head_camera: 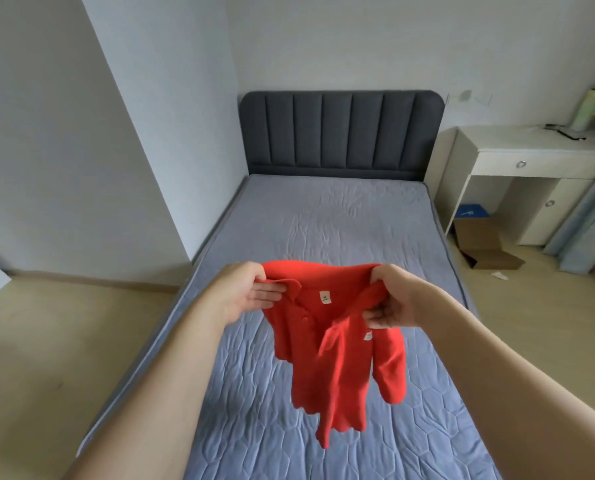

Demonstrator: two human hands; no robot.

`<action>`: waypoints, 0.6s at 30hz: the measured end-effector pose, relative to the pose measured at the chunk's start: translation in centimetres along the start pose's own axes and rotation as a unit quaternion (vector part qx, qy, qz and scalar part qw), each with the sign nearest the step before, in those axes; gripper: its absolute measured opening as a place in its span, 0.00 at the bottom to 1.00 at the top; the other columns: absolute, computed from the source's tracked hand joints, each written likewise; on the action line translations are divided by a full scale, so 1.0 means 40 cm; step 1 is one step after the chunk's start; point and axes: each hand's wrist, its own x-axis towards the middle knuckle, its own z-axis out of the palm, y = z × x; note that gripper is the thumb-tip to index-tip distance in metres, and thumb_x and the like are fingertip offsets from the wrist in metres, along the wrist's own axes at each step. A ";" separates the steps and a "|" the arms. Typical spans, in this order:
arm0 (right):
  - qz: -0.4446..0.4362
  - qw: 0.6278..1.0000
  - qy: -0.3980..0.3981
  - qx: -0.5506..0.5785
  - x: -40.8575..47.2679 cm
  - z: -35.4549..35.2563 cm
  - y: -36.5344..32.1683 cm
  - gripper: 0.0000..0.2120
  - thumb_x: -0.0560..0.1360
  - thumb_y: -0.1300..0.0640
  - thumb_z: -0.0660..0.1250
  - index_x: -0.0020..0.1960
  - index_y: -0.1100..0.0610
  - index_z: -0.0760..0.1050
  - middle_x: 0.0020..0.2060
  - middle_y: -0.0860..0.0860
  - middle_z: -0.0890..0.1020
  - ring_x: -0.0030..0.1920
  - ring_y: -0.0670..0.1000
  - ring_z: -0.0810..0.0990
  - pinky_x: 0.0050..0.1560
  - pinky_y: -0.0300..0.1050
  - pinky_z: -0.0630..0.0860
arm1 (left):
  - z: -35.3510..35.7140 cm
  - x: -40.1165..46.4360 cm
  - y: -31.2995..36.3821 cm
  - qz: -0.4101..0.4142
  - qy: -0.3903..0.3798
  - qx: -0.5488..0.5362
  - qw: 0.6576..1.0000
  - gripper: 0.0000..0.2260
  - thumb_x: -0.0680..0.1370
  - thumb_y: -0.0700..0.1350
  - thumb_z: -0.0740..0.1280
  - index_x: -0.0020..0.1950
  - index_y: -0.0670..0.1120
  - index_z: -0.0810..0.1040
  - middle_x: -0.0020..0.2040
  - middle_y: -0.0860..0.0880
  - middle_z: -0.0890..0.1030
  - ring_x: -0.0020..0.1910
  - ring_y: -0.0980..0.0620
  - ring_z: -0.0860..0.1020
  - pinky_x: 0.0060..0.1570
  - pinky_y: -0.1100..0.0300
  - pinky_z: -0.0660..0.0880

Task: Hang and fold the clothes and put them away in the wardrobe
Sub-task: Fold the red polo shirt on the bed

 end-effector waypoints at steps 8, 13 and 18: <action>-0.068 0.986 -0.137 -0.063 0.019 0.004 0.118 0.10 0.78 0.69 0.56 0.52 0.70 0.75 0.42 0.64 0.83 0.38 0.57 0.84 0.46 0.52 0.81 | -0.052 -0.028 -0.119 0.148 0.102 0.150 0.972 0.08 0.76 0.42 0.66 0.37 0.47 0.80 0.33 0.45 0.84 0.36 0.48 0.83 0.52 0.44 0.79; -0.041 0.857 -0.096 -0.504 0.007 -0.016 0.084 0.13 0.71 0.43 0.70 0.43 0.53 0.76 0.37 0.51 0.78 0.34 0.48 0.76 0.45 0.46 0.78 | -0.079 -0.038 -0.155 0.309 0.166 0.299 0.887 0.14 0.71 0.59 0.63 0.32 0.51 0.75 0.42 0.48 0.74 0.43 0.50 0.75 0.50 0.57 0.72; -0.029 0.896 -0.138 -0.422 0.055 -0.018 0.025 0.13 0.70 0.57 0.71 0.55 0.57 0.80 0.49 0.52 0.85 0.52 0.53 0.83 0.62 0.49 0.74 | -0.058 0.002 -0.155 0.326 0.117 0.208 0.915 0.13 0.76 0.59 0.60 0.45 0.51 0.77 0.36 0.57 0.80 0.37 0.57 0.77 0.43 0.54 0.74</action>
